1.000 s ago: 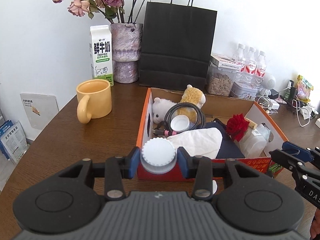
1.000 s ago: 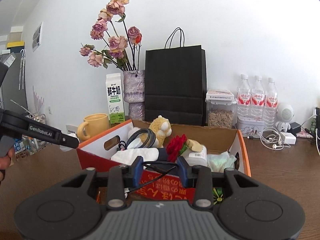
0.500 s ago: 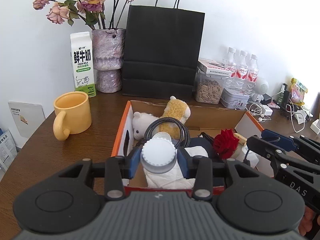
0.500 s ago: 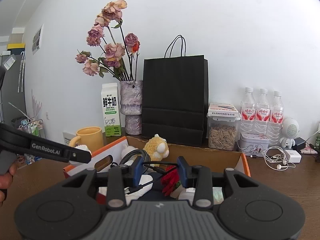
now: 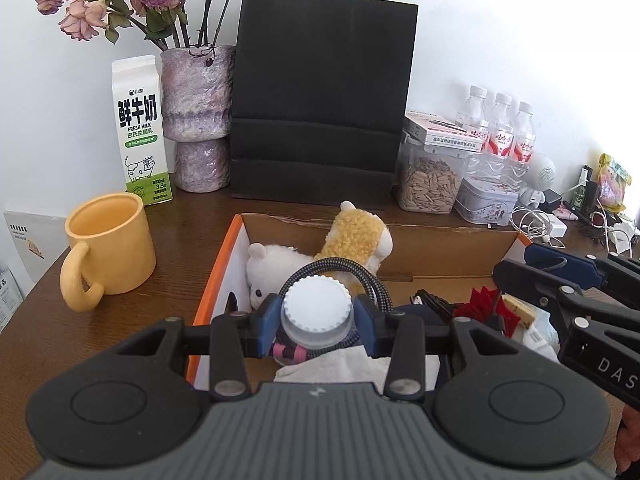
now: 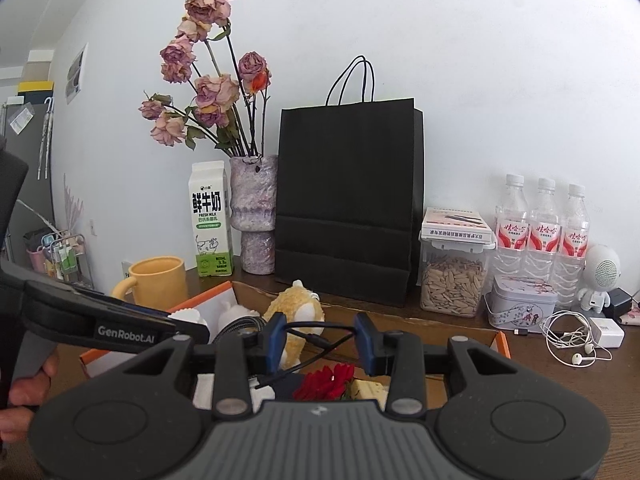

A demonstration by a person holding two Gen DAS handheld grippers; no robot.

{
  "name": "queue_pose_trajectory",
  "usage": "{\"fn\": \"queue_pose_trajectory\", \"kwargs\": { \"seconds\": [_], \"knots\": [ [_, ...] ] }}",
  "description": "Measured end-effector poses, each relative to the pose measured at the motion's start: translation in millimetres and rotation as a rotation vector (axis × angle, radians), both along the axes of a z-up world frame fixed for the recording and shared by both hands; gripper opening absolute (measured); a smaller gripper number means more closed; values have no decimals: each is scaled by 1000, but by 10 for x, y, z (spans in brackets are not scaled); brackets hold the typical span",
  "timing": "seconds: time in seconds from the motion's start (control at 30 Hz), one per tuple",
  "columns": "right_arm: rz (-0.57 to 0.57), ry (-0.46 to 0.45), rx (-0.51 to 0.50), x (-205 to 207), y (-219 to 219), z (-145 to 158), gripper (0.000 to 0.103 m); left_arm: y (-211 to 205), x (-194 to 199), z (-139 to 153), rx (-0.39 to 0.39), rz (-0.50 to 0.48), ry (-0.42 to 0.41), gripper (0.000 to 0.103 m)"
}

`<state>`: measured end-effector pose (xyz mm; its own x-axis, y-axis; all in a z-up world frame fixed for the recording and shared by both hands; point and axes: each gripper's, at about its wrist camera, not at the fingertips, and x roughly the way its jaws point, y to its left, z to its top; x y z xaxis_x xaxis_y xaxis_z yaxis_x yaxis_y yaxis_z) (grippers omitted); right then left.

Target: Organize objects

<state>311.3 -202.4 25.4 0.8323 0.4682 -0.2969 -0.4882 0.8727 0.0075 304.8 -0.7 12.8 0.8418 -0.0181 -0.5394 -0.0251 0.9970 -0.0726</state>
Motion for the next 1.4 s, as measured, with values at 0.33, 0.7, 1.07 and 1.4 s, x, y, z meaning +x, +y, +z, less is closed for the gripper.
{"fn": "queue_pose_trajectory", "kwargs": {
  "seconds": [0.33, 0.7, 1.07, 1.4],
  "knots": [
    [25, 66, -57, 266, 77, -172, 41, 26, 204, -114, 39, -3, 2, 88],
    [-27, 56, -39, 216, 21, -154, 103, 26, 167, -102, 31, 6, -1, 103],
    [-52, 40, -45, 57, 3, -126, 103, 12, -30, -59, 26, 24, -13, 103],
    [-69, 29, -32, -373, -68, -45, 103, -4, -440, -8, 24, 29, -2, 103]
  ]
}}
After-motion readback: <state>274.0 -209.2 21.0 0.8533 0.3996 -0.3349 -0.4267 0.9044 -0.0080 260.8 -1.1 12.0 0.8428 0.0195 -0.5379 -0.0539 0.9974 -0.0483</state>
